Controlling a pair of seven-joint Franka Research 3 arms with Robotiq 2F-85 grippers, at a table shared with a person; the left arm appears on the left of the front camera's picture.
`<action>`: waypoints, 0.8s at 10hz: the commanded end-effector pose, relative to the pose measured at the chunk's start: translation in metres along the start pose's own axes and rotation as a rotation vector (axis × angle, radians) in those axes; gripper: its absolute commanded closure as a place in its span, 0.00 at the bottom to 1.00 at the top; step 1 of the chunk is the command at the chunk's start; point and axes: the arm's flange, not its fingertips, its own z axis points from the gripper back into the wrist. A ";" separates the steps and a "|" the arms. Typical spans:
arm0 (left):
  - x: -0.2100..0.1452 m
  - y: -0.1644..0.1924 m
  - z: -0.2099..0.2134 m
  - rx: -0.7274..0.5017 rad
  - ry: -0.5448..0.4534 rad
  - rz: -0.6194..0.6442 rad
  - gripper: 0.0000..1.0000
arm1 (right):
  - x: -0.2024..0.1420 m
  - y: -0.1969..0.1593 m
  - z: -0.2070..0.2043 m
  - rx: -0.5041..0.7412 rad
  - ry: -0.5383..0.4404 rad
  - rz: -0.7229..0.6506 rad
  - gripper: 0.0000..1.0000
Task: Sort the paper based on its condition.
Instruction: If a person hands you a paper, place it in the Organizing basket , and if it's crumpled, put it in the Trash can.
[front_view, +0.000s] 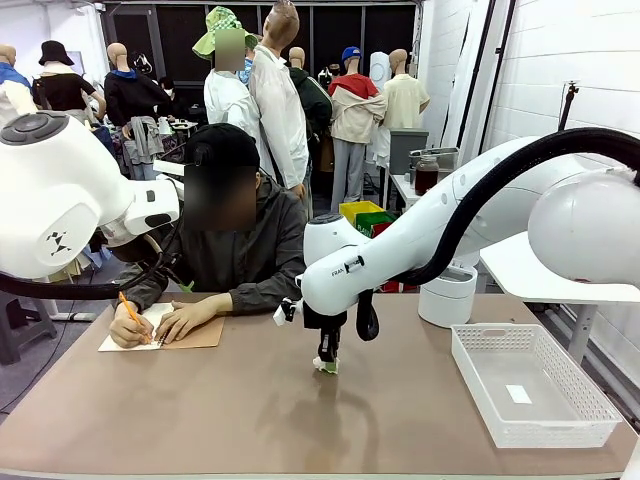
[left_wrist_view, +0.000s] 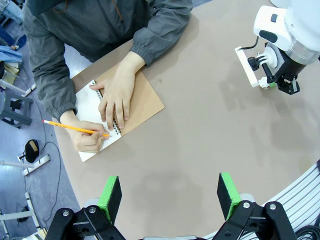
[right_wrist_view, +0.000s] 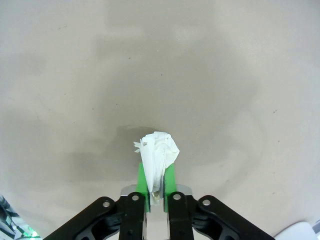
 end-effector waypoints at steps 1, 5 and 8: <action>0.000 0.001 0.000 0.001 0.003 -0.012 0.00 | 0.003 0.001 -0.005 0.005 0.012 -0.019 0.92; 0.000 0.001 0.000 0.001 0.003 -0.012 0.00 | -0.033 -0.030 0.049 -0.019 -0.013 -0.071 0.92; 0.000 0.001 0.000 0.001 0.003 -0.012 0.00 | -0.087 -0.077 0.111 -0.106 0.043 -0.153 0.92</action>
